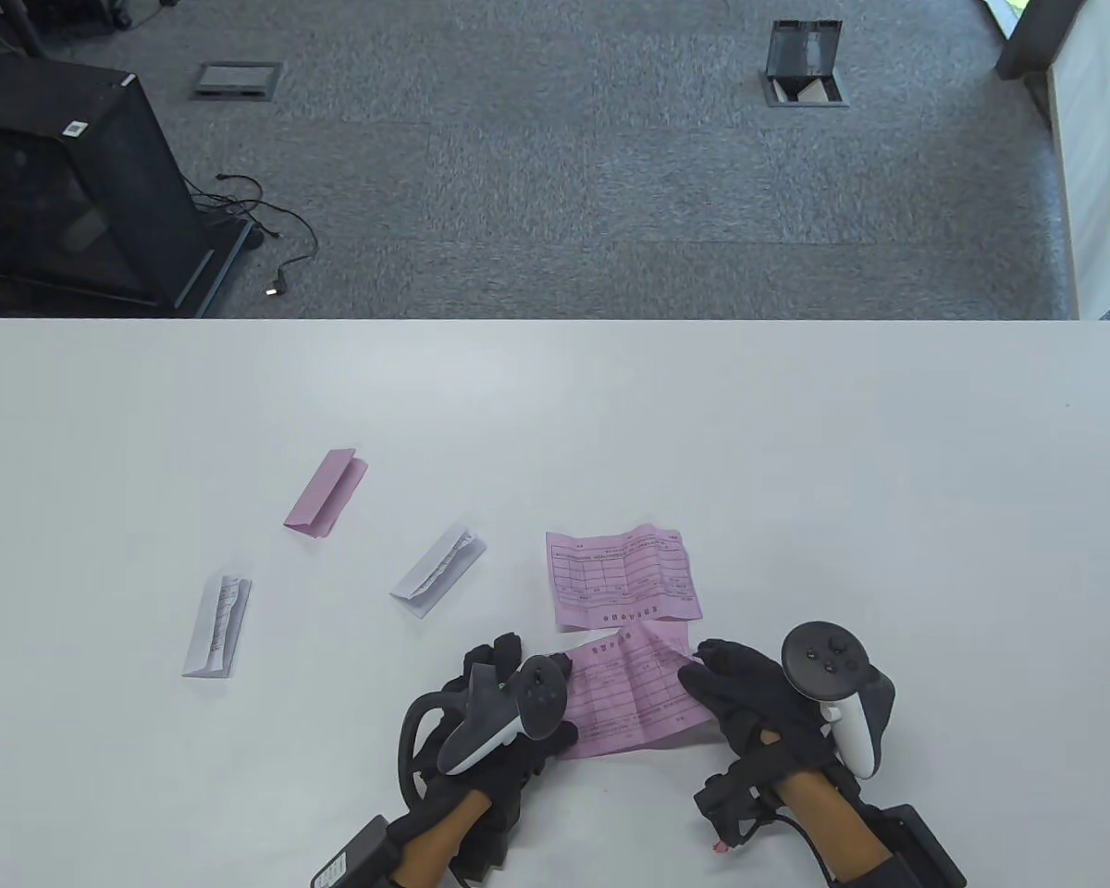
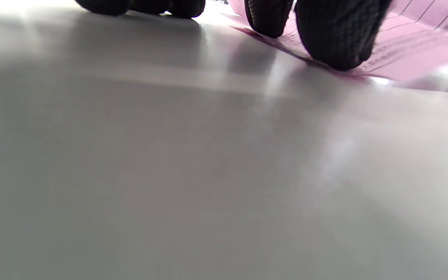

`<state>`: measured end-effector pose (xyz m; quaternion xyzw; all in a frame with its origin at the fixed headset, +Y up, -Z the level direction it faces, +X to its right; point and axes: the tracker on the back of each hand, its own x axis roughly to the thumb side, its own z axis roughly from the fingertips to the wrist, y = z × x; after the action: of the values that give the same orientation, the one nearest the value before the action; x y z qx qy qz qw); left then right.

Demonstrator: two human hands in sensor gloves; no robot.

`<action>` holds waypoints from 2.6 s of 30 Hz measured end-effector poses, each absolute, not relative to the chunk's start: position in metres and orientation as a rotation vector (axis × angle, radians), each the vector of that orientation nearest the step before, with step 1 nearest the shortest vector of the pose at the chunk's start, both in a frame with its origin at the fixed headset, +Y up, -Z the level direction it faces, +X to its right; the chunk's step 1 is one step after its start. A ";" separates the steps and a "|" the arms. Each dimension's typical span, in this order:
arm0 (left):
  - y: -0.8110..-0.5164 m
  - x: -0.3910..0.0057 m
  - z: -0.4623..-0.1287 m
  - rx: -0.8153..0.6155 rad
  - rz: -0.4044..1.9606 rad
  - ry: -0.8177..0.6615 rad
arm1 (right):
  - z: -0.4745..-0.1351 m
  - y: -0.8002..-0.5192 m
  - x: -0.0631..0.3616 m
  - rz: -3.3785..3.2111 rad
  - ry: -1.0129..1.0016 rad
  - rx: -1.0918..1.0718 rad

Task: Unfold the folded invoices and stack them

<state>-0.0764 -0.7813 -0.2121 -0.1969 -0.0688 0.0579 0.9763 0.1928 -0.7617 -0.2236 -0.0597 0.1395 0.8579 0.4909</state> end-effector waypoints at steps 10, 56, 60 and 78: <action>-0.771 -0.097 -0.214 -0.388 0.341 -0.096 | -0.219 -0.736 0.175 1.987 0.302 0.167; -0.757 -0.117 -0.224 -0.046 0.876 0.001 | -0.239 -0.745 0.208 2.279 0.057 -0.030; -0.750 -0.111 -0.233 -0.035 0.755 0.007 | -0.244 -0.742 0.208 2.325 0.053 -0.054; -0.748 -0.088 -0.314 -0.189 0.587 0.201 | -0.320 -0.735 0.185 2.739 0.028 -0.235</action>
<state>-0.0884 -0.7482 -0.3143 -0.0929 0.0988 0.2883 0.9479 0.1855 -0.7345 -0.3202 -0.0840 0.0101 0.9772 0.1947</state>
